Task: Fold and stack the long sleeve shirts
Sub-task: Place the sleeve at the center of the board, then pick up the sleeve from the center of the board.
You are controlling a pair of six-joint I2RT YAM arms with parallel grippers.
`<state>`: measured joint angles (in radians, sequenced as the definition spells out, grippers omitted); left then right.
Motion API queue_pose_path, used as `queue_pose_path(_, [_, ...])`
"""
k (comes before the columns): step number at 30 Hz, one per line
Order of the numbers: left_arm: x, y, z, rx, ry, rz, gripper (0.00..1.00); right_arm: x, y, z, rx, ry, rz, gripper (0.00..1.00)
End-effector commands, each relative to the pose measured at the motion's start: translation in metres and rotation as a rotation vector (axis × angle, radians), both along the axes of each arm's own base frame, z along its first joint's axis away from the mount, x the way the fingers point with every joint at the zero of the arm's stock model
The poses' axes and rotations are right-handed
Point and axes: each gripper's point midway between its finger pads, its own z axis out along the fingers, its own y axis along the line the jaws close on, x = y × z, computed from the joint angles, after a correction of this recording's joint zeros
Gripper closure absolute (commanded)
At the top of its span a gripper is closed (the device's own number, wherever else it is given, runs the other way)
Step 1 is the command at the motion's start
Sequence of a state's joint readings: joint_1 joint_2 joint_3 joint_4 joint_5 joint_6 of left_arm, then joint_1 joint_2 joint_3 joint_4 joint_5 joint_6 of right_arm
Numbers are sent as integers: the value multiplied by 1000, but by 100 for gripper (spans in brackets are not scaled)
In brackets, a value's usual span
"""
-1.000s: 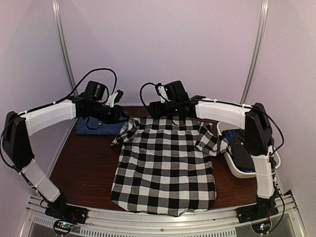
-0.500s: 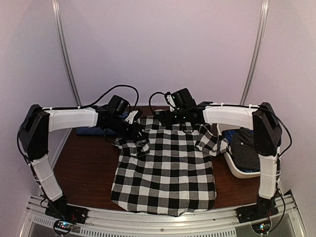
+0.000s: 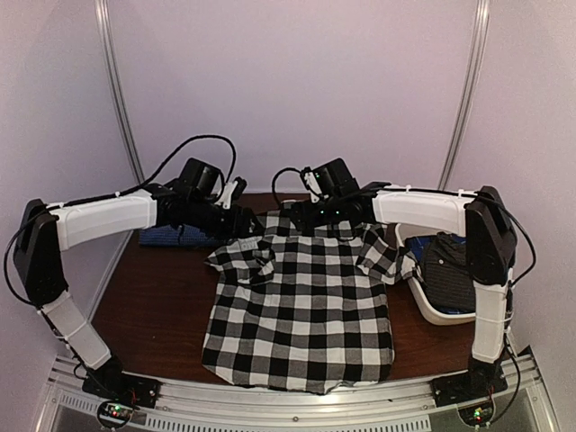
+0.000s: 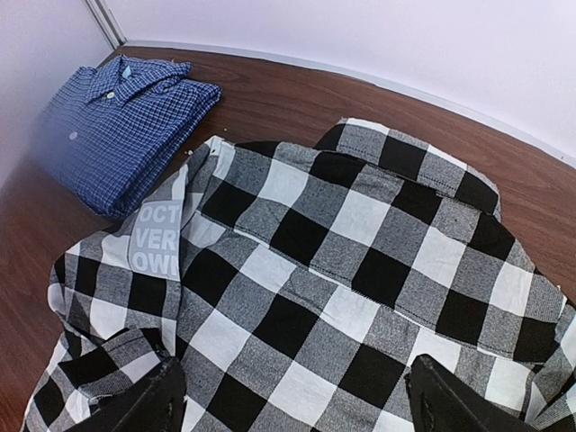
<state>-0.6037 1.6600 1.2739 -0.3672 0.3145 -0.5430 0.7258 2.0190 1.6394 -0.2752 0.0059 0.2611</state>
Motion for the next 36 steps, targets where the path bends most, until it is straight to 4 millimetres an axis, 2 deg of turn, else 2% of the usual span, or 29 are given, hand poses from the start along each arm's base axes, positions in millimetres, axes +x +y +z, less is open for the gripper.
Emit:
queue_pose_path(1, [2, 20, 12, -11, -31, 70, 30, -6, 6, 27, -1, -43, 15, 13])
queue_pose_path(12, [-3, 71, 1, -17, 11, 208, 31, -26, 38, 20, -66, -32, 96, 12])
queue_pose_path(18, [-7, 97, -14, -27, 58, 271, 35, -33, 51, 18, -97, -39, 127, 12])
queue_pose_path(26, [-11, 112, -37, -18, 102, 305, 39, -41, 64, 19, -123, -51, 166, 12])
queue_pose_path(36, [-18, 131, -56, -35, 126, 347, 40, -74, 118, -6, -168, -29, 306, 15])
